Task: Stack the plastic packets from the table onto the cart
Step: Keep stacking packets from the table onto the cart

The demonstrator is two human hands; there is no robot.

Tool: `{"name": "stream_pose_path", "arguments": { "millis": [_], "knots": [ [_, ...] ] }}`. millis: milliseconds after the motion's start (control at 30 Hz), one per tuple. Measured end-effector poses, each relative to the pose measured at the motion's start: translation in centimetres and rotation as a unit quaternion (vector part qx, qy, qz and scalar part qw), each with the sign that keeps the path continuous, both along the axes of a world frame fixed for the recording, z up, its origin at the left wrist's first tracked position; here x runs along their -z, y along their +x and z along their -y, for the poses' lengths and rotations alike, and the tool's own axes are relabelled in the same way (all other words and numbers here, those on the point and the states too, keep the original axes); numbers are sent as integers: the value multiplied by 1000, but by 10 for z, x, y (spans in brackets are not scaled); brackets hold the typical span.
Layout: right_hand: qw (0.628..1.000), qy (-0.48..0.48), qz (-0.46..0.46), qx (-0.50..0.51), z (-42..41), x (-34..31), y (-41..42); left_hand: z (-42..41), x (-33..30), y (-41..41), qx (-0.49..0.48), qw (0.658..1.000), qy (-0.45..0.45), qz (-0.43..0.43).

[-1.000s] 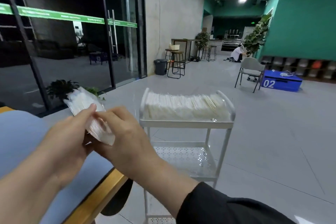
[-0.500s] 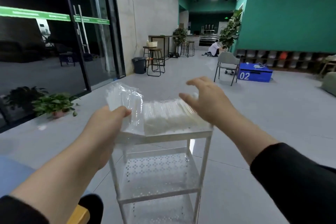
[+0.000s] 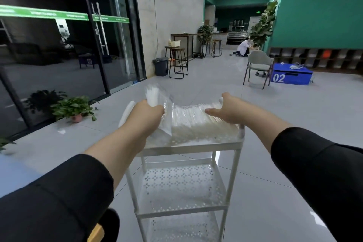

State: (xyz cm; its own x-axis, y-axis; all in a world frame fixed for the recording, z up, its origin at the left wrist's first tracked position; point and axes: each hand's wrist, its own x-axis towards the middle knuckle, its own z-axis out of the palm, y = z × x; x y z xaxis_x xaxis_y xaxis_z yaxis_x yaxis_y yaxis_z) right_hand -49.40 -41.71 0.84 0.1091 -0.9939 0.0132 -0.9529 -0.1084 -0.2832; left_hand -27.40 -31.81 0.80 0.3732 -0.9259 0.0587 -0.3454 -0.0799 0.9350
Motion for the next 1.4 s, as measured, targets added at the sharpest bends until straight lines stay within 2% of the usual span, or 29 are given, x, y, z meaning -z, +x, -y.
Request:
{"name": "stream_pose_path", "arguments": {
  "millis": [67,133,267,500,633,733,900,1400],
  "knots": [
    [998,-51,-29,-35,7,-1,1,11,-5,-2,4,1000,7,16],
    [987,-91,-36,-124,9,-5,4,23,-8,-5,8,999,16,39],
    [957,-54,-83,-273,14,-11,11,41,-13,-21,19,996,47,72],
    [938,3,-62,-341,42,2,22,56,-12,-33,19,990,78,118],
    [921,-15,-92,-378,46,9,22,59,-9,-29,9,988,89,129],
    [910,-42,-126,-392,51,11,22,60,-8,-28,8,987,94,133],
    [914,-72,-119,-380,57,12,19,64,-7,-28,11,986,96,134],
    [938,-78,-30,-336,55,13,12,62,-4,-36,18,986,101,129]
  ]
}}
